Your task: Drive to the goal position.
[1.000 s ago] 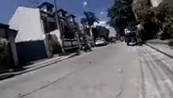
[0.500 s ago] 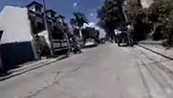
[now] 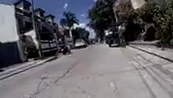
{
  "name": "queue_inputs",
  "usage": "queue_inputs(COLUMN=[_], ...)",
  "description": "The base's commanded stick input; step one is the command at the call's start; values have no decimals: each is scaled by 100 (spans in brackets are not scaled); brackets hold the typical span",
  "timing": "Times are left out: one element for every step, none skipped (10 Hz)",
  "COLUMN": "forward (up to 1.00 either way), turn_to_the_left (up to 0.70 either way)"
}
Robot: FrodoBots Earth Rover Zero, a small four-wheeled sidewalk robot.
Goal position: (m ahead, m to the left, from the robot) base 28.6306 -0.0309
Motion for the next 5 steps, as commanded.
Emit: queue_inputs(forward=[70,70,70,70,70], turn_to_the_left=[-16,12,3,14,14])
